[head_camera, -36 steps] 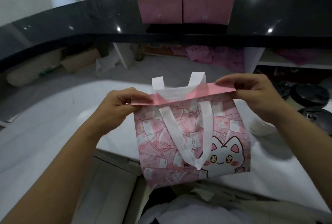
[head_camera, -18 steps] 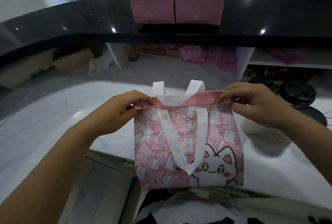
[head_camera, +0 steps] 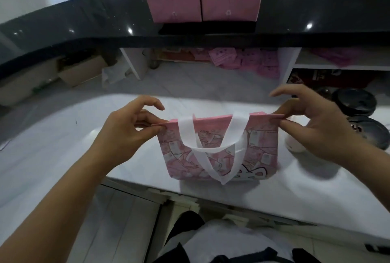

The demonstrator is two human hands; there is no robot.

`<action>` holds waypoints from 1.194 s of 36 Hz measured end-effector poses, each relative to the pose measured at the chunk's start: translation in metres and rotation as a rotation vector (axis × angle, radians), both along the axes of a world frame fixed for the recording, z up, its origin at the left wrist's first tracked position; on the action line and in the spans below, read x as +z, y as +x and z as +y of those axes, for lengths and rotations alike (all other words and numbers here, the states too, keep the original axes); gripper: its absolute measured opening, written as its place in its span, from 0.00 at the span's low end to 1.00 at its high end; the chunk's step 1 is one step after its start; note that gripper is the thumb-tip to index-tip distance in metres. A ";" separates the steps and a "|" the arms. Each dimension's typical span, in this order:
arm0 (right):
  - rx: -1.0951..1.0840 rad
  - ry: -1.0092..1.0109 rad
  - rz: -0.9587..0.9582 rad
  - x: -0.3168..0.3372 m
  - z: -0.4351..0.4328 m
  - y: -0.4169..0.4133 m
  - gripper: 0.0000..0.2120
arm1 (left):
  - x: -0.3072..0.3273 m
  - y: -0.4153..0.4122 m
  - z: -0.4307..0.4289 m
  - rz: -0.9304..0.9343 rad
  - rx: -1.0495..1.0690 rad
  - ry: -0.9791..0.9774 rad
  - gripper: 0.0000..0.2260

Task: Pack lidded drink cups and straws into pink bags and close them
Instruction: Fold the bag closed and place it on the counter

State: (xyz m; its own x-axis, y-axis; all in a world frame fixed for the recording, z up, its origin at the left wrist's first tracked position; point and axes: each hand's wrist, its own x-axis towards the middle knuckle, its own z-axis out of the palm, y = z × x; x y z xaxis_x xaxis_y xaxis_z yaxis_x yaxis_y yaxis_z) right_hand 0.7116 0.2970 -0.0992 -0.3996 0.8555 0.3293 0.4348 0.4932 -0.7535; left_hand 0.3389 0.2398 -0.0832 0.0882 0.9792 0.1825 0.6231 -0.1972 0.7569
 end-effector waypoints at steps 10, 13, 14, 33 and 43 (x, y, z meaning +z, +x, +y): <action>-0.021 -0.003 -0.447 0.006 0.005 -0.007 0.17 | 0.001 0.022 0.003 0.305 -0.033 0.051 0.22; 0.056 0.067 -0.634 0.026 0.011 -0.024 0.17 | 0.010 0.029 0.010 0.370 -0.101 -0.042 0.24; 0.085 0.104 -0.686 0.030 0.013 -0.030 0.19 | 0.013 0.032 0.013 0.412 -0.135 -0.077 0.24; 0.157 0.221 -0.726 0.018 0.036 -0.062 0.11 | 0.010 0.072 0.054 0.517 -0.137 -0.142 0.11; 0.174 0.255 -0.854 0.012 0.041 -0.074 0.08 | 0.009 0.081 0.069 0.653 -0.172 -0.068 0.13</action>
State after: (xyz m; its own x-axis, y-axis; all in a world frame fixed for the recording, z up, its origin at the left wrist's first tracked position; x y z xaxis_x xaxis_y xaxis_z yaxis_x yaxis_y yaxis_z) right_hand 0.6371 0.3376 -0.0869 -0.7113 0.7021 0.0327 0.6993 0.7116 -0.0677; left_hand 0.4204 0.3083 -0.0745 0.3148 0.9489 -0.0222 0.9208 -0.2996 0.2498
